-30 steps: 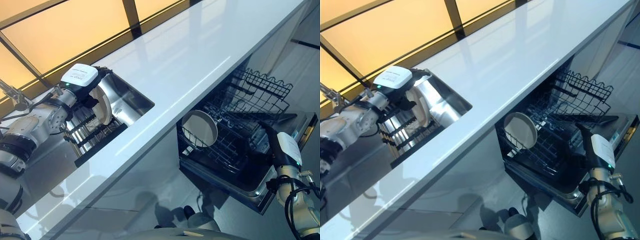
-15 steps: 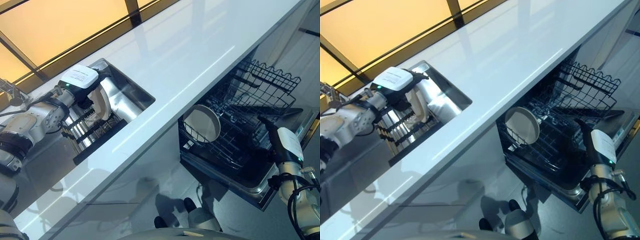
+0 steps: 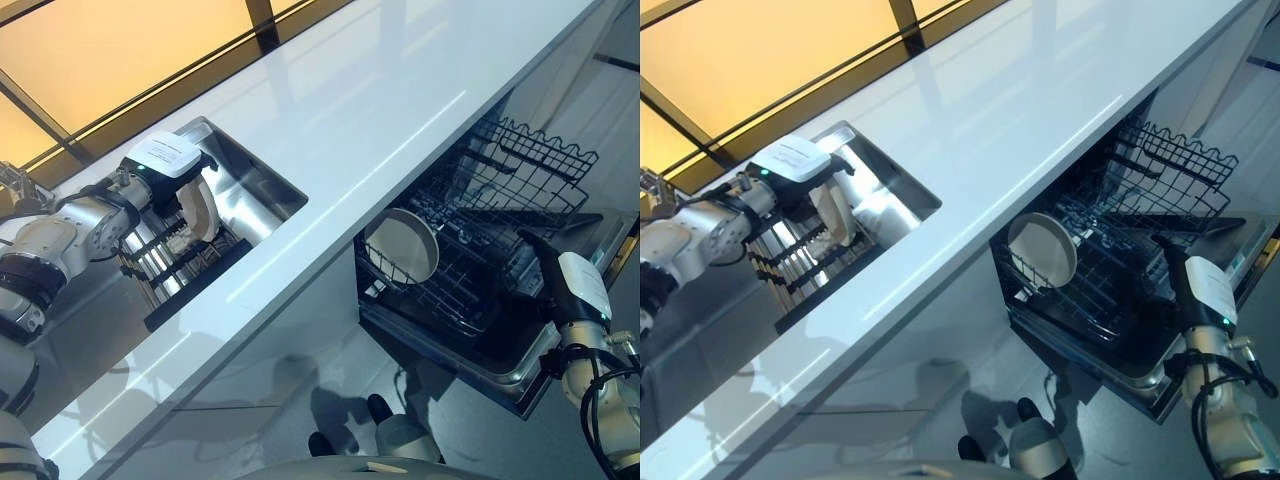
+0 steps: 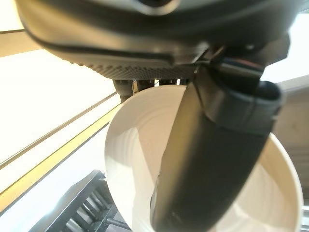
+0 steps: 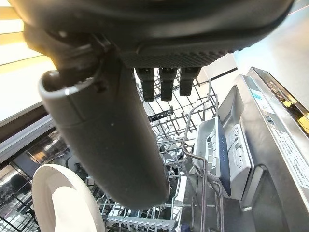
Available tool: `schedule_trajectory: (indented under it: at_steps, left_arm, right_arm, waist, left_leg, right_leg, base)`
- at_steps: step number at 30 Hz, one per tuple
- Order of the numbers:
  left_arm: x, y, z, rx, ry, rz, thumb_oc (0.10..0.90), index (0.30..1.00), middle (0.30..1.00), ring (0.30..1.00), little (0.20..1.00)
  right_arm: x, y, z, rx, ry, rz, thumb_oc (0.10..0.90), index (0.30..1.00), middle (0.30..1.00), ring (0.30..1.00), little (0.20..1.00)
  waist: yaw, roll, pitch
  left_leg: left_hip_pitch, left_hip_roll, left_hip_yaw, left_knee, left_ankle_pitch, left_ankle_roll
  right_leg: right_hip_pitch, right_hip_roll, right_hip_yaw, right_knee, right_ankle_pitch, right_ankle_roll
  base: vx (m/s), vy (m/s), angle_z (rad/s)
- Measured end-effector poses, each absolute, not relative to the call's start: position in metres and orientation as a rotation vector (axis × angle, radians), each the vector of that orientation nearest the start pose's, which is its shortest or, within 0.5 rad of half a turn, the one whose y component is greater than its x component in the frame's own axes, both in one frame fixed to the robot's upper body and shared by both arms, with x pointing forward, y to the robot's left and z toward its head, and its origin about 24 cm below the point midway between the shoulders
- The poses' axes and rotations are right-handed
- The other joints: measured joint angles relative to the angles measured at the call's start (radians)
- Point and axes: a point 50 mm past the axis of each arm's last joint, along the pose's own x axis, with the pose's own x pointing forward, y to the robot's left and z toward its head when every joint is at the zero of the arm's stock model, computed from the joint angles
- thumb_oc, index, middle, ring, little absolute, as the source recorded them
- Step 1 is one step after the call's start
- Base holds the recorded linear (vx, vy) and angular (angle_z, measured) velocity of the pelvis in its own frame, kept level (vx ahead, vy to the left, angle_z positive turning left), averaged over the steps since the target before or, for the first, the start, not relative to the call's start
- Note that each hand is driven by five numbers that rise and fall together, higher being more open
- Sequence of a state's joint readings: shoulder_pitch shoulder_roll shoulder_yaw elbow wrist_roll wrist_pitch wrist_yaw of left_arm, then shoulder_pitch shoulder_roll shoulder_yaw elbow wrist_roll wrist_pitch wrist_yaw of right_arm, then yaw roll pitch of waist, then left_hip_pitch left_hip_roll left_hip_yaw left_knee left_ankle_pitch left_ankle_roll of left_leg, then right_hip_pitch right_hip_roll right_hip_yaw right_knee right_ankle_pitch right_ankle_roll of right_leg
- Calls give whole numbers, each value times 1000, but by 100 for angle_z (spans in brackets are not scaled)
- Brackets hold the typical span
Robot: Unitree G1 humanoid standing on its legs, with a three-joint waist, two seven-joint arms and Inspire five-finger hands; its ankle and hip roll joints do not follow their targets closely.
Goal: Pick up plates and place into dishwasher.
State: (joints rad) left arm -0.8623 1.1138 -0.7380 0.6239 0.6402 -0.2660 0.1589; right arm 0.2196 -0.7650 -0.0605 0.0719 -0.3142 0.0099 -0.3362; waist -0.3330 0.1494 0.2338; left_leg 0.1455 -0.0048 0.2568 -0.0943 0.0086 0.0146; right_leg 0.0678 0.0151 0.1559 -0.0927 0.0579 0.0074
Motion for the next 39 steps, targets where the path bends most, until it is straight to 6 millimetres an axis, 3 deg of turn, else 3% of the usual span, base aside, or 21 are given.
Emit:
schedule_trajectory:
  at_steps: [16, 23, 34, 36, 39]
  left_arm:
    - [348, 296, 189, 1959, -204, -154, 100, 300, 300, 300, 200]
    - [347, 299, 194, 1930, -277, -72, 100, 300, 300, 300, 200]
    - [334, 313, 238, 1516, -590, 430, 100, 300, 300, 300, 200]
    - [329, 315, 238, 1475, -614, 467, 100, 300, 300, 300, 200]
    - [318, 320, 213, 1303, -605, 557, 100, 300, 300, 300, 200]
  right_arm:
    - [205, -323, 68, -1118, 87, -298, 800, 900, 900, 900, 900]
    - [207, -318, 73, -1112, 45, -288, 800, 900, 900, 900, 900]
    - [216, -309, 90, -1091, -107, -322, 800, 900, 900, 900, 900]
    - [217, -308, 92, -1087, -124, -317, 800, 900, 900, 900, 900]
    - [219, -305, 95, -1078, -154, -316, 800, 900, 900, 900, 900]
  waist:
    - [-7, 0, 1]
    - [0, -2, 1]
    - [44, -40, 3]
    - [47, -48, -1]
    - [65, -67, -15]
  left_leg:
    - [1, 0, 2, 0, 0, 0]
    - [7, 1, -1, 0, 0, 0]
    - [24, 3, -22, 0, 1, 0]
    - [28, 2, -29, 0, 2, 0]
    - [35, 2, -42, 0, 5, 1]
  right_leg:
    - [2, 0, 1, 0, 2, 0]
    - [10, 0, -1, 0, 2, 0]
    - [33, 0, -20, 0, 1, -1]
    - [39, -1, -27, 0, 1, 0]
    - [50, -2, -36, 0, 1, -1]
  base:
    - [-38, 7, 0]
    - [-48, 3, 1]
    - [-45, -1, 4]
    - [-37, 27, 8]
    - [-26, 26, 9]
